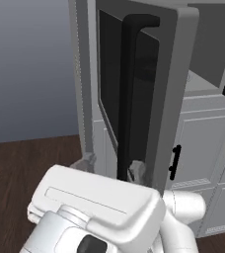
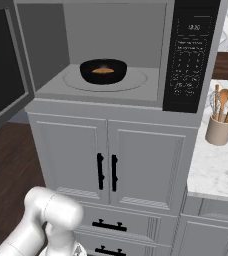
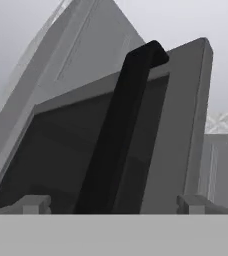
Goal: Open the microwave, place the bowl with waffle inside the microwave, then close the microwave door and turn it on.
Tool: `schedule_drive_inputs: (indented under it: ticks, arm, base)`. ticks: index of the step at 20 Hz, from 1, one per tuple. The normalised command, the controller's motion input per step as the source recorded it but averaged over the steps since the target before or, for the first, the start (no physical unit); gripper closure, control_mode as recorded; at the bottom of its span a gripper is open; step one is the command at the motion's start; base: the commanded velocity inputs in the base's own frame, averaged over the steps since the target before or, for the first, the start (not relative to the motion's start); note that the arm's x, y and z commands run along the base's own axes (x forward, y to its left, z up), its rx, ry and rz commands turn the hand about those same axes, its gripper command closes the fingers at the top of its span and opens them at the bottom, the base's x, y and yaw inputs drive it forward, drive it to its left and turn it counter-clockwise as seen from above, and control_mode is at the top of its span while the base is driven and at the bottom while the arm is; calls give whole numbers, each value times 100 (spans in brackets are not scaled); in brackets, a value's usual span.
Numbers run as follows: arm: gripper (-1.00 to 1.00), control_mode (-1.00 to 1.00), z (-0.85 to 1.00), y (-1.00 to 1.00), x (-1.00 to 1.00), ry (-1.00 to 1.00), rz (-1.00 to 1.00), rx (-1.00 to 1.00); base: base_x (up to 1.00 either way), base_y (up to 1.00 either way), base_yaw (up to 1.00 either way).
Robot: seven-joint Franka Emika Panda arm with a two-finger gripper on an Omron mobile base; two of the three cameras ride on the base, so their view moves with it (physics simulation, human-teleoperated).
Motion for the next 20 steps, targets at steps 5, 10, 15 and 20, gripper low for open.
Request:
schedule_drive_inputs:
  ticks: [5, 10, 15, 20]
  arm:
    - [-100, -100, 0, 0, 42, -2, -20, 0]
    - [-100, -100, 0, 0, 29, 0, -17, 0]
    - [-100, -100, 0, -30, 1, 0, -8, 0]
    - [-100, -100, 5, -58, 0, 0, -1, 0]
  base:
    - [0, 0, 0]
    - [0, 0, 0]
    - [0, 0, 0]
    - [0, 0, 0]
